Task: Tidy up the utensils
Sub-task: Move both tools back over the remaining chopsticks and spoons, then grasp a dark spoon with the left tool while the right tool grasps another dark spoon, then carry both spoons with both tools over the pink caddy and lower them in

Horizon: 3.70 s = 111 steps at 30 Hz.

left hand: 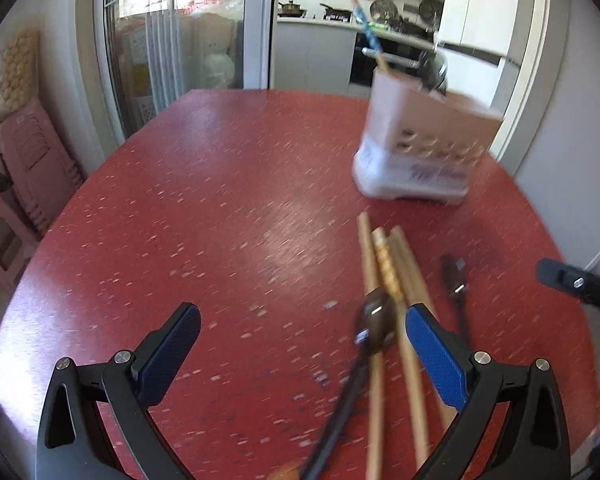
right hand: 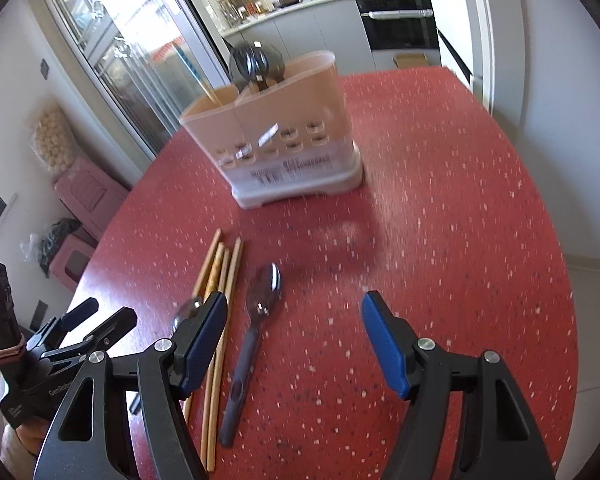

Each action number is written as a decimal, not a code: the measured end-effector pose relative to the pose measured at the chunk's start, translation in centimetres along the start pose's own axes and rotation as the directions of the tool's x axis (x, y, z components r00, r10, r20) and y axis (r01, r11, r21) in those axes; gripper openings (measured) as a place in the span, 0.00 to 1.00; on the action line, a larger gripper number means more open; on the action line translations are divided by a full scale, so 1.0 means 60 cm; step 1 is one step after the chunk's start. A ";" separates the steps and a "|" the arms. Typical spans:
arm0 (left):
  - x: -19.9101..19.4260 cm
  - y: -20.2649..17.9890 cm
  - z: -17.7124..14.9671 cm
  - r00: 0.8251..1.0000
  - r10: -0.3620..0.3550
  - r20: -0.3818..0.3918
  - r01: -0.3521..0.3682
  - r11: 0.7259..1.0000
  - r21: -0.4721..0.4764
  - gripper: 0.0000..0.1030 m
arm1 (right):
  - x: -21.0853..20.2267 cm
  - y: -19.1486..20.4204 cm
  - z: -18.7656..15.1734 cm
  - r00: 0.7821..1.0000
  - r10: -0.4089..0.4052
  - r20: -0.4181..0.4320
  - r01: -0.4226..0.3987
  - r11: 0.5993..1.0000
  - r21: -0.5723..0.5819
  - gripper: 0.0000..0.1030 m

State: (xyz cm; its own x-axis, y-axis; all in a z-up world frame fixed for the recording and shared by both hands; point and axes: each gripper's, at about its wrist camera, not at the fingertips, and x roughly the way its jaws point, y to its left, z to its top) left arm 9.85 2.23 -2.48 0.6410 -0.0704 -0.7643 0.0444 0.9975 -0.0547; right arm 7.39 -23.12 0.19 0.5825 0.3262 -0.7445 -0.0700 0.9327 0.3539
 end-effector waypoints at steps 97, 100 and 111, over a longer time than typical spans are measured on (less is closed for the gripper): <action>0.008 -0.078 0.005 0.987 -0.032 -0.154 0.074 0.960 0.270 0.40 | 0.076 0.041 -0.011 0.968 -0.032 -0.247 -0.011 0.985 -0.170 0.12; -0.019 -0.070 0.017 0.995 -0.055 -0.080 0.072 0.971 0.229 0.40 | 0.051 0.030 -0.001 0.979 0.009 -0.206 -0.041 0.987 -0.156 0.12; -0.080 -0.049 0.078 0.986 -0.125 0.108 0.113 0.987 0.110 0.40 | -0.028 0.022 0.035 0.994 0.092 -0.054 -0.098 0.989 -0.113 0.12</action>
State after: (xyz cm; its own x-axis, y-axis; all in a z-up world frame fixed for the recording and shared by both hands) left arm 10.26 -0.39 4.37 0.7094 -0.1937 -0.6777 0.2005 0.9772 -0.0695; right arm 8.01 -22.76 3.08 0.5289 0.4189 -0.7381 -0.2182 0.9076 0.3587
